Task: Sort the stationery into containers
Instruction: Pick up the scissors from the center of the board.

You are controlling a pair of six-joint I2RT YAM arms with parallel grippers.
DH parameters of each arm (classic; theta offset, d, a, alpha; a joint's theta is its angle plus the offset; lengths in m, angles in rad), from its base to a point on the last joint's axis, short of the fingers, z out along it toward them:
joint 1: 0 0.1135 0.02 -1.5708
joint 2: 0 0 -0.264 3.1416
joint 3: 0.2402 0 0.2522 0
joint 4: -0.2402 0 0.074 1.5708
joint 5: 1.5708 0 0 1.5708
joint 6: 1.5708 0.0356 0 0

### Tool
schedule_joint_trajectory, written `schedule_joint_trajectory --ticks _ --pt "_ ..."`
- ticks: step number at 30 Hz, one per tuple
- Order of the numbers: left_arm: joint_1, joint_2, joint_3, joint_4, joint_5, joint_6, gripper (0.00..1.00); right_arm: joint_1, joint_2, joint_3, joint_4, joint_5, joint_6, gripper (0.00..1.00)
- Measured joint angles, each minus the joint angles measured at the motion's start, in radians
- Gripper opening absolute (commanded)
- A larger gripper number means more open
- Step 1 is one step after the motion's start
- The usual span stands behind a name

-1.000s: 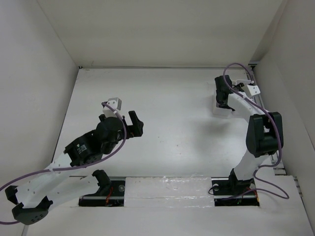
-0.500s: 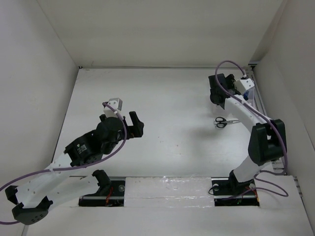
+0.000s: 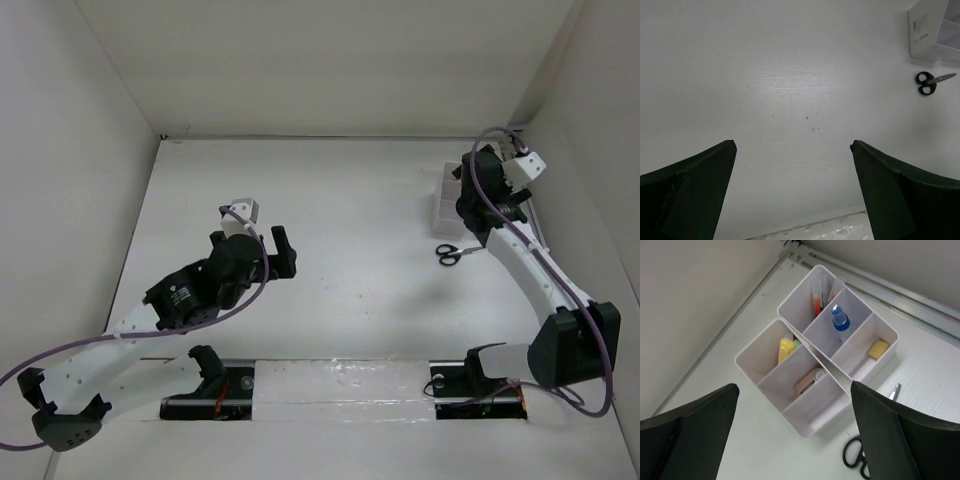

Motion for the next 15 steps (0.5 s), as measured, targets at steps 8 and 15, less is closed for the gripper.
schedule_joint_trajectory --ticks 8,15 --pt "0.000 0.128 0.000 0.004 0.039 0.005 1.00 -0.008 -0.237 -0.119 -0.019 -0.169 -0.074 1.00" --pt "-0.034 0.312 0.053 0.119 0.152 0.025 1.00 -0.006 -0.426 -0.144 -0.079 -0.232 -0.108 1.00"
